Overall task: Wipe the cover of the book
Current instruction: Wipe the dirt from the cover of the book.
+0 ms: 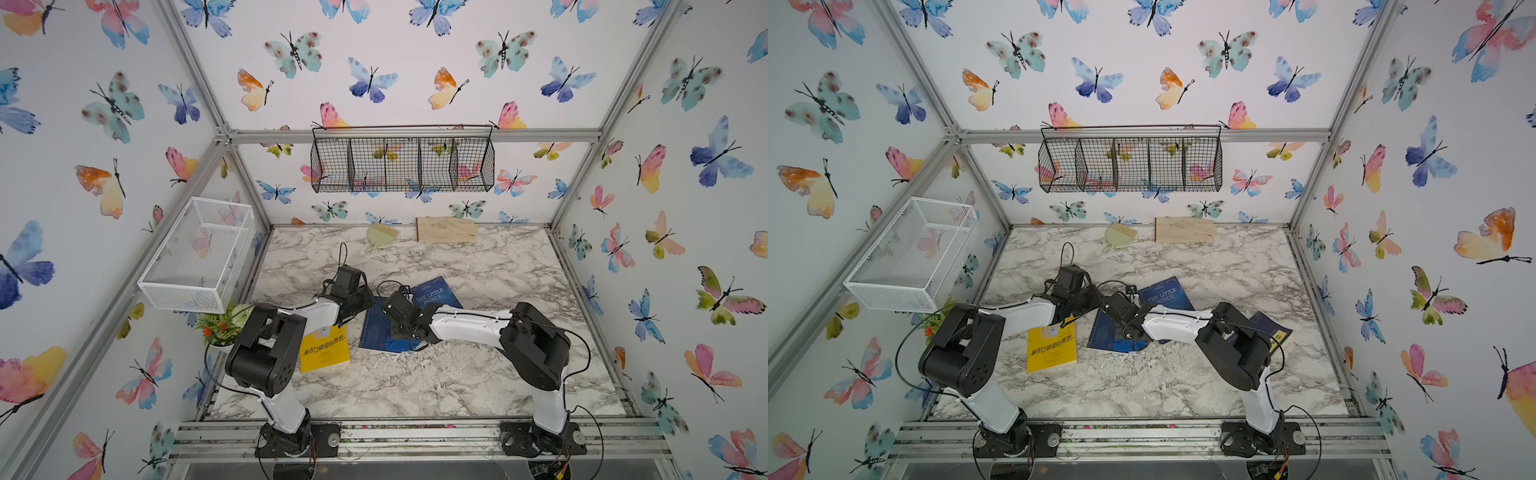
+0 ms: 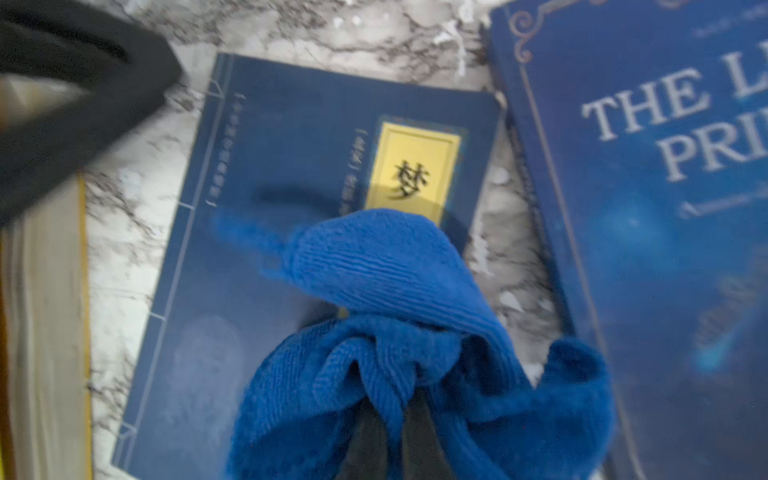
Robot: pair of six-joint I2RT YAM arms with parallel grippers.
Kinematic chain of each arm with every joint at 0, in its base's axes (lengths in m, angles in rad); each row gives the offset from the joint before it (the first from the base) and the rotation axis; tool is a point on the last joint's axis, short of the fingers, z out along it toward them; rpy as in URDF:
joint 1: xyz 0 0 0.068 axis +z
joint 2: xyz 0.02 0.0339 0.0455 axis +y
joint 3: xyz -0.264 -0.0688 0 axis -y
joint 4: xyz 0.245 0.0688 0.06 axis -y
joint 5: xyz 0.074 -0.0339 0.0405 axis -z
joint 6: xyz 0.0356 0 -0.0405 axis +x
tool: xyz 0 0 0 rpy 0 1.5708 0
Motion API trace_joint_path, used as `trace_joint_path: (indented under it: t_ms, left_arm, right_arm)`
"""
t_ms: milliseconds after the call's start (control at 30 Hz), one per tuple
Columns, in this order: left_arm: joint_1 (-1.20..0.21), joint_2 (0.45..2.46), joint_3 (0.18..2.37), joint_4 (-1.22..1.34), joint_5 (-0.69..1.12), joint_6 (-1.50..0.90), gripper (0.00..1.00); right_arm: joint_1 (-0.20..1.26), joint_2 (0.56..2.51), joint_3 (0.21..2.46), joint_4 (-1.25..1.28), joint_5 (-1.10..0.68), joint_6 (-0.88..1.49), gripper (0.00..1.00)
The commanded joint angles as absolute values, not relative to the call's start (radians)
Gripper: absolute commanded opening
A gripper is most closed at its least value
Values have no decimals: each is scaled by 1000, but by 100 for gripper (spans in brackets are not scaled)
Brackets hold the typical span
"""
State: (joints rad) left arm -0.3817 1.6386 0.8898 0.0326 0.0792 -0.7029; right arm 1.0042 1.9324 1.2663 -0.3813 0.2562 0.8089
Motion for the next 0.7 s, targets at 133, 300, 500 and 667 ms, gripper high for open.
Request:
trace_joint_path:
  t_ms: [133,300,500,667]
  left_arm:
    - [-370,1374,858,-278,-187,-660,74]
    - [-273,1277,747,-372,-287,-725,74]
    - [-127,1178,659,-395,-373,-769,77]
    - [-43,1204,664,-410,-384,-747,77]
  right_arm:
    - [974,1772,1181,-523,286,741,1]
    - [974,1681,1106,-471,257,724,1]
    - [974,1663,1064,-440,177,716,1]
    - [973,1635,1046,-436,186,704,1]
